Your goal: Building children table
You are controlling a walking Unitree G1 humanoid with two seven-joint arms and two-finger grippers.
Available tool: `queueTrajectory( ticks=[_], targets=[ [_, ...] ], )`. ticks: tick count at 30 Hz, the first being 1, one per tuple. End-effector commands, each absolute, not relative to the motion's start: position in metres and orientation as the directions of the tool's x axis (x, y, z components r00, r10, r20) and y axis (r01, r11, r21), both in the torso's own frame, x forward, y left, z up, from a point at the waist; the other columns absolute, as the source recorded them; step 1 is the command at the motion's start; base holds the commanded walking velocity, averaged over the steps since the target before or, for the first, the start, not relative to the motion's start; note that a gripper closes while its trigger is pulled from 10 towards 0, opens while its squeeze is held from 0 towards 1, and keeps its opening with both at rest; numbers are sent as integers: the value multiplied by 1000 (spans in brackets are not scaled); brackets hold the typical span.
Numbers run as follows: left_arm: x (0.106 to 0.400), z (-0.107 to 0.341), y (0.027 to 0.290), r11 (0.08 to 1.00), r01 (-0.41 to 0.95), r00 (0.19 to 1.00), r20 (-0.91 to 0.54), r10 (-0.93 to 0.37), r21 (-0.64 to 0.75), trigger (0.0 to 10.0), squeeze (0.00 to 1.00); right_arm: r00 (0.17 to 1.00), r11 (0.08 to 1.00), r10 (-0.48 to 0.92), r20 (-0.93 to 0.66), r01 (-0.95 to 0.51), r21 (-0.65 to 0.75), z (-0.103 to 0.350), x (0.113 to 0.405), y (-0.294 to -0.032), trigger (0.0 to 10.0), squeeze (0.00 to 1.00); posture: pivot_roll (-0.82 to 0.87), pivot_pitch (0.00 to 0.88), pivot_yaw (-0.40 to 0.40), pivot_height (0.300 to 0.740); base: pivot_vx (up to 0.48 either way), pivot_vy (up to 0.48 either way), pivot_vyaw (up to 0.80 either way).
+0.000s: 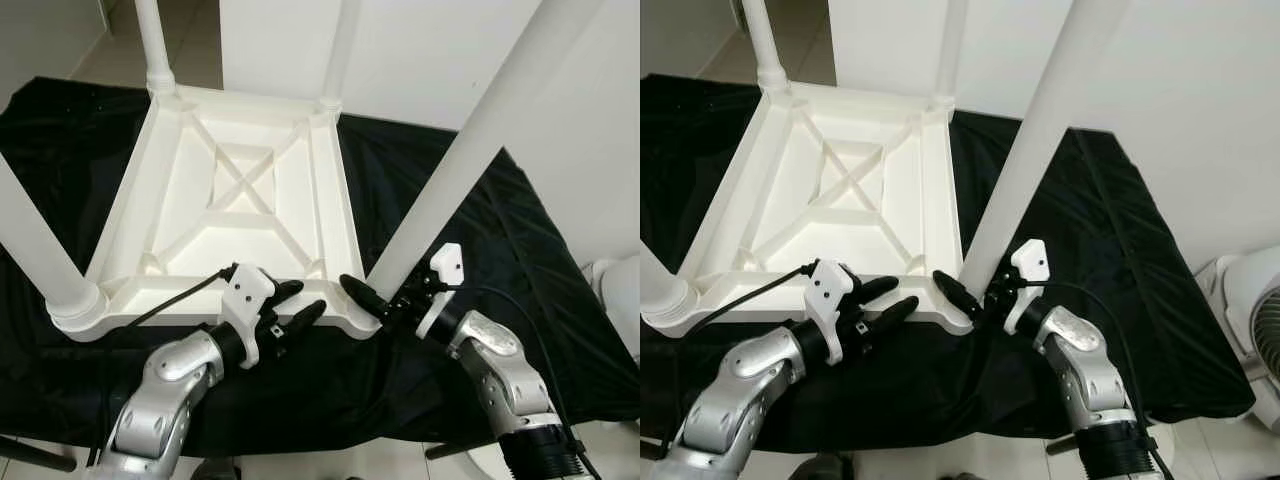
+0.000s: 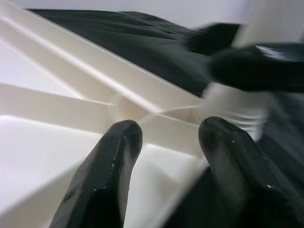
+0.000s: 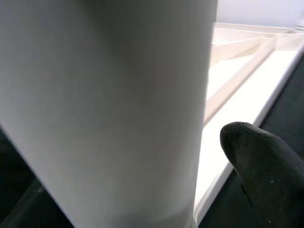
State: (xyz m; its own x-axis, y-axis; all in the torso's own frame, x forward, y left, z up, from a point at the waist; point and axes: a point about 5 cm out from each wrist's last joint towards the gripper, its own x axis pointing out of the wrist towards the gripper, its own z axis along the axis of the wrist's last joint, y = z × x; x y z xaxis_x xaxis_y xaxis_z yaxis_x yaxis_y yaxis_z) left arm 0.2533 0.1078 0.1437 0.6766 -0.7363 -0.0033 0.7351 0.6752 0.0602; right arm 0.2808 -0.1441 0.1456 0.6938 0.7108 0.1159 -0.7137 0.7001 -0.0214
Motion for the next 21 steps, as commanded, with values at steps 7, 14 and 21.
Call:
queueTrajectory(
  ticks=[7,14,21],
  targets=[
    [266,145,103,755,651,756,16,-654,77,10000,0,819,823,567,85,-568,-16,133,287,-171,10000,0,121,100,-65,740,0,0,0],
    [277,142,93,805,591,807,-20,-591,52,10000,0,886,889,450,114,-457,39,127,293,-166,10000,0,124,66,-40,740,0,0,0],
    [281,142,94,792,607,794,-16,-607,65,10000,0,879,883,466,101,-470,8,125,292,-175,10000,0,94,43,-35,740,0,0,0]
  ],
)
